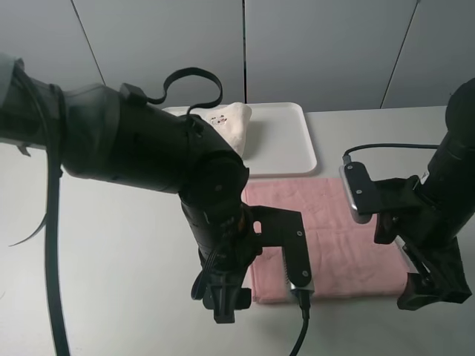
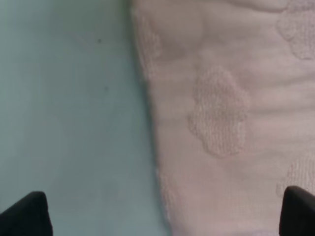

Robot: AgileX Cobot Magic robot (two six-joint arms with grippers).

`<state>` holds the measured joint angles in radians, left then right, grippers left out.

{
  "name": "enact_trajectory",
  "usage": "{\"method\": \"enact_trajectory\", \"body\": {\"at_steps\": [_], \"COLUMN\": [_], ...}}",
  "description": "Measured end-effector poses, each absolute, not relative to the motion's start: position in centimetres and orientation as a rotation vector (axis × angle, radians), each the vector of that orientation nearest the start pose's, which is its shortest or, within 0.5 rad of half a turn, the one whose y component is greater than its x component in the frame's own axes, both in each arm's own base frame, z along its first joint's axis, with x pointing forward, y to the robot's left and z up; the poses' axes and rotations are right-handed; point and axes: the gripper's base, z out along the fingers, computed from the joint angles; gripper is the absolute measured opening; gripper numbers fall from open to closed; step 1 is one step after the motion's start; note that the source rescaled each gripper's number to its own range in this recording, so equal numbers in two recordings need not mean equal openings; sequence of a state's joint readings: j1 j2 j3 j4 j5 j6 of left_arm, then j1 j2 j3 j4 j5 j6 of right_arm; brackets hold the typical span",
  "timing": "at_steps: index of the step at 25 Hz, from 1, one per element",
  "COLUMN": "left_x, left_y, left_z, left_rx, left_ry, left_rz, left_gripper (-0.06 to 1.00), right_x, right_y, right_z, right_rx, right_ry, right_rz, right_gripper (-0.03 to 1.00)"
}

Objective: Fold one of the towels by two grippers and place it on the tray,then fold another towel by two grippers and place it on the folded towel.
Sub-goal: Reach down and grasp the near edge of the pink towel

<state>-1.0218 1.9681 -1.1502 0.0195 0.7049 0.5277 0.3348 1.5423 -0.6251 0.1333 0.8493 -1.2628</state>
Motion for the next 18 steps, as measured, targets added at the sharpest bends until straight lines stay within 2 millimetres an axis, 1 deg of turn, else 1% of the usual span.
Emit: {"method": "enact_trajectory", "body": {"at_steps": [3, 7, 10, 14, 18], "left_x": [18.3, 17.5, 17.4, 17.4, 17.1], "left_y": [-31.0, -31.7, -31.9, -32.0, -32.2], "left_z": [12.8, 12.8, 12.8, 12.8, 12.8], "left_rx": [2.139, 2.163, 2.164, 2.159, 2.163], "left_ry": [2.089, 2.034, 2.015, 2.01, 1.997], "left_rz": [-0.037, -0.048, -0.053, -0.056, -0.062], "left_gripper": [0.99, 0.99, 0.99, 0.99, 0.99], "right_x": [18.8, 18.7, 18.6, 18.1, 18.2], "right_y": [7.1, 7.1, 7.1, 7.0, 7.0], "right_z": [14.0, 13.9, 13.9, 13.9, 13.8], "right_rx": [-2.26, -2.266, -2.278, -2.287, -2.274], "right_ry": [2.272, 2.259, 2.263, 2.315, 2.309], "right_rz": [0.167, 0.159, 0.168, 0.216, 0.201], "right_gripper": [1.0, 1.0, 1.0, 1.0, 1.0]}}
